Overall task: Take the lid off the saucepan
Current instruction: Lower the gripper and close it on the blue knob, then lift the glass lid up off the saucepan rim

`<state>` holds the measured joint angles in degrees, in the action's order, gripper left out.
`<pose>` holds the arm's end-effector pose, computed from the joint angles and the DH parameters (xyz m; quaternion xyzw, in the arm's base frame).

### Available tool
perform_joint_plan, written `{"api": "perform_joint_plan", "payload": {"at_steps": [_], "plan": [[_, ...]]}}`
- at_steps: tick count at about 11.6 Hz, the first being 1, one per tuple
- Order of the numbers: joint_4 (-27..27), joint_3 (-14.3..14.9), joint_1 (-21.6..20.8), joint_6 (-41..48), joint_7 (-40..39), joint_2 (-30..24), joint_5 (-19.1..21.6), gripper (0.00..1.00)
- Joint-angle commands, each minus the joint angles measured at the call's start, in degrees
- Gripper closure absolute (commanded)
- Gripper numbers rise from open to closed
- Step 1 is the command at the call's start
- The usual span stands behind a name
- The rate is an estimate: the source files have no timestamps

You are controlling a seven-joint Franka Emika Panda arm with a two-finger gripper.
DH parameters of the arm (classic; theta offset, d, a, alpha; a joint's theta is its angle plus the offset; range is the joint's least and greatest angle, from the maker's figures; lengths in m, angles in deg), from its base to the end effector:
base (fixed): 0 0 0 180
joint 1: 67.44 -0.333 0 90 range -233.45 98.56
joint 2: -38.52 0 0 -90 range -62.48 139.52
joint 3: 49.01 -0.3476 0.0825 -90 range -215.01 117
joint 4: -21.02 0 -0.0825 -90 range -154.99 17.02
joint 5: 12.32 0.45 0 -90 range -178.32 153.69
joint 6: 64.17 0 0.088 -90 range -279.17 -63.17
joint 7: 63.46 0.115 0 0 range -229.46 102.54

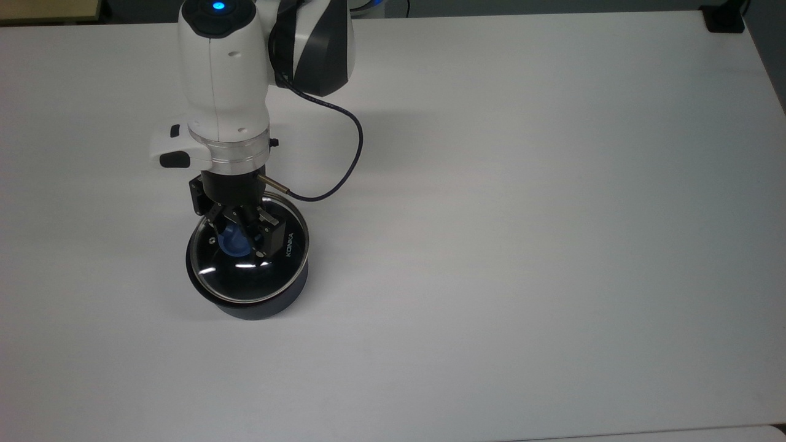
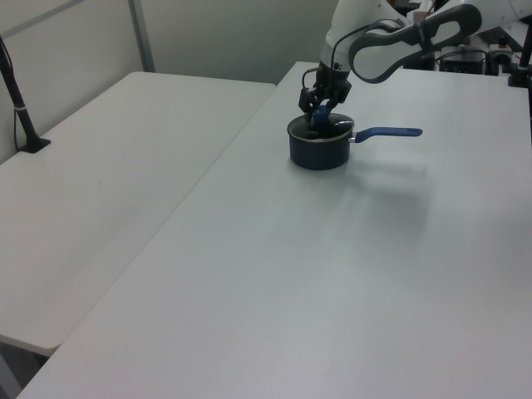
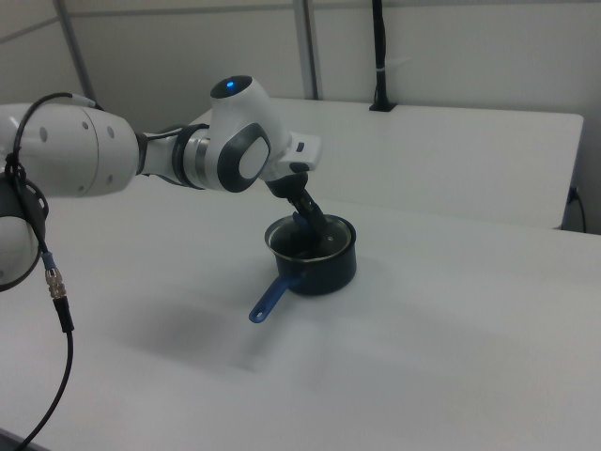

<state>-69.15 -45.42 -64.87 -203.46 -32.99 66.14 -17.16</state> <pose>0.7909 -0.0787 0.3918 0.9413 -0.2774 0.1922 0.0063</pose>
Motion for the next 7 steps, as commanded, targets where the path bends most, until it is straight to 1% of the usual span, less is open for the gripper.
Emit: {"api": "perform_joint_plan", "payload": {"at_steps": [1, 4, 5, 6, 7], "plan": [[0.1, 0.2, -0.5, -0.5, 1.4, -0.1, -1.0, 0.65], [-0.1, 0.1, -0.1, 0.3, 1.0, -3.5, -1.1, 0.66], [-0.1, 0.1, -0.3, 0.7, 1.0, -3.9, -1.1, 0.66], [-0.2, 0.0, -0.3, 2.9, 0.0, -5.3, -1.1, 0.66], [-0.4, 0.0, -0.3, 6.3, -2.9, -7.5, -1.0, 0.66]]}}
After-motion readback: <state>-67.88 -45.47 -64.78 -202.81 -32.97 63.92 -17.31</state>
